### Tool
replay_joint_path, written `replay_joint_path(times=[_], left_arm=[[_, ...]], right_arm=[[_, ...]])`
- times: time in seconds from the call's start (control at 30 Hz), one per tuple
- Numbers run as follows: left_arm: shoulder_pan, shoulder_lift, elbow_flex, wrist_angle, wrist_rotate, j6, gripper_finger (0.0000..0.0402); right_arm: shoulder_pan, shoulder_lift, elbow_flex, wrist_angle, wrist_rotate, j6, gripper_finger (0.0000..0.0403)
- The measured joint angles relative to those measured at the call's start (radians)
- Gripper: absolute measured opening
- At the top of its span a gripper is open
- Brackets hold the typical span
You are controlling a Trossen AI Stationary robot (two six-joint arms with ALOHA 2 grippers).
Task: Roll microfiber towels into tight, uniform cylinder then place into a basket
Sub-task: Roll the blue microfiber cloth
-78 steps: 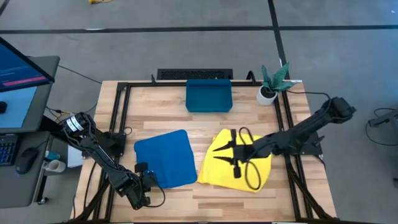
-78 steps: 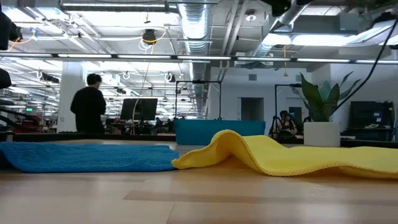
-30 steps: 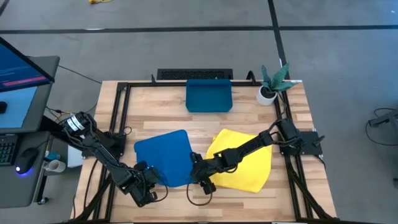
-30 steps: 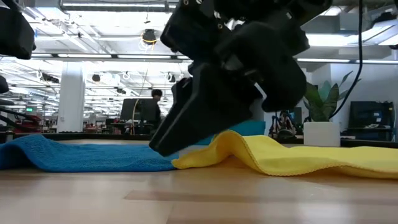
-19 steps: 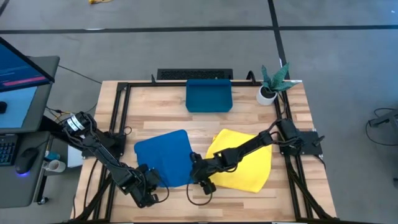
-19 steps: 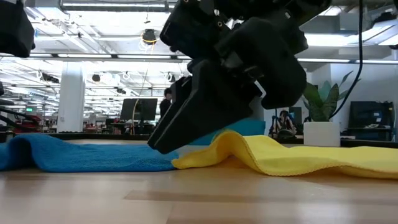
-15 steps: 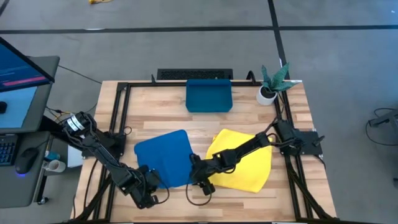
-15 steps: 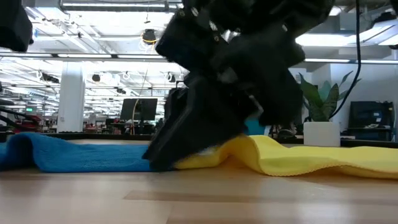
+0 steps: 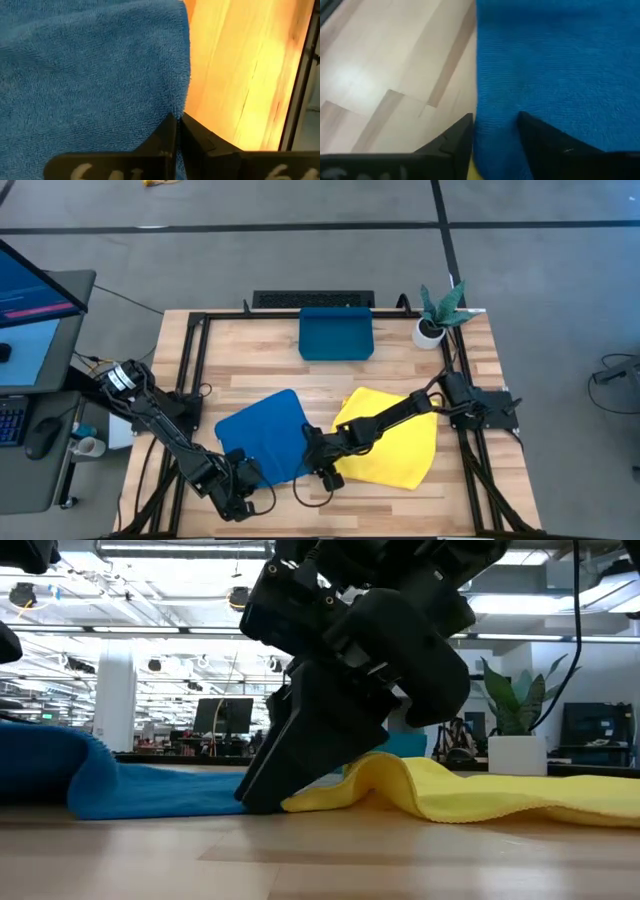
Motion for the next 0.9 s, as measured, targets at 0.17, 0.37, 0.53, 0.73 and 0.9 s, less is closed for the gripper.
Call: replay_joint_path(times=[0.17,0.37,0.53,0.73,0.9], left_arm=[[0.000,0.000,0.000,-0.004,0.008,0.019,0.0002],[0.000,0.000,0.000,-0.014,0.035,0.021,0.0002],[-0.003,-0.004,0.000,-0.024,0.108,0.063,0.0002],[-0.017,-0.033,0.003,-0.037,0.131,0.082,0.0002],[-0.038,-0.081,0.075,-0.185,0.127,0.082,0.0002]], right_arm=[[0.000,0.000,0.000,-0.007,0.006,0.001,0.0111],[0.000,-0.006,-0.003,-0.013,-0.005,-0.001,0.0031],[0.010,-0.062,-0.010,-0.079,-0.004,-0.004,0.0010],[0.051,-0.153,-0.013,-0.128,0.056,-0.005,0.0022],[0.087,-0.220,-0.012,-0.139,0.127,-0.005,0.0007]])
